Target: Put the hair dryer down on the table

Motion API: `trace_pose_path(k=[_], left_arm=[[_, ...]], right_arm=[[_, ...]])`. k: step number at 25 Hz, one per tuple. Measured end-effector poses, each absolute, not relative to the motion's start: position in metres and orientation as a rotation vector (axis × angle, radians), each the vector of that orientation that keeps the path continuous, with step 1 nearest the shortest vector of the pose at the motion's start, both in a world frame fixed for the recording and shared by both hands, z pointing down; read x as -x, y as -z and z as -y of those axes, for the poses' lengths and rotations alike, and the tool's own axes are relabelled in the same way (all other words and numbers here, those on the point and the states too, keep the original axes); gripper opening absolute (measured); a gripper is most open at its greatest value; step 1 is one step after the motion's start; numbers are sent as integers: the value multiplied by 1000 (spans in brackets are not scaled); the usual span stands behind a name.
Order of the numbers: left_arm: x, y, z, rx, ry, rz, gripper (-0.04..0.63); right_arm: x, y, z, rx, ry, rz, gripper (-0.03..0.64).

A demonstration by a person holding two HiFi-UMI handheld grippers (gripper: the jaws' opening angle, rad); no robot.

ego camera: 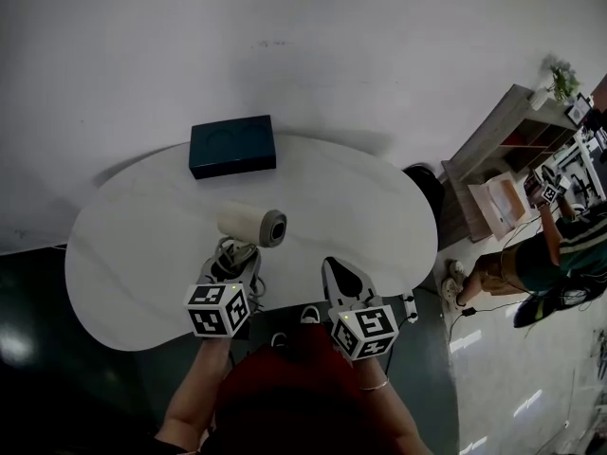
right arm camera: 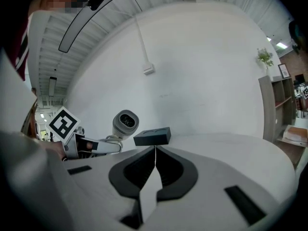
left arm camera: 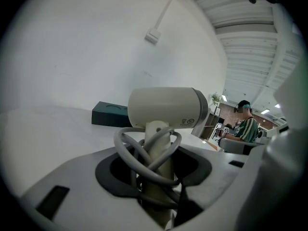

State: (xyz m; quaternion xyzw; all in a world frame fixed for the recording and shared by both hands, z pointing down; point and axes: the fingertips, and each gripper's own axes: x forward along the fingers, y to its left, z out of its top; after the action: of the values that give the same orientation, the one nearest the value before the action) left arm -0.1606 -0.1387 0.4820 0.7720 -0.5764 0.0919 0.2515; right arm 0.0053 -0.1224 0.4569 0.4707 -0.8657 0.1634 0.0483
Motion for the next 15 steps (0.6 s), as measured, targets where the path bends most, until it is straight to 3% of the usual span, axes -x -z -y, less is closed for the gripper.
trace_pose_path(k=[15], left_arm=[[134, -515, 229, -2211, -543, 1478, 212]], right_arm=[[-49, -471, 193, -1464, -546, 2588, 15]])
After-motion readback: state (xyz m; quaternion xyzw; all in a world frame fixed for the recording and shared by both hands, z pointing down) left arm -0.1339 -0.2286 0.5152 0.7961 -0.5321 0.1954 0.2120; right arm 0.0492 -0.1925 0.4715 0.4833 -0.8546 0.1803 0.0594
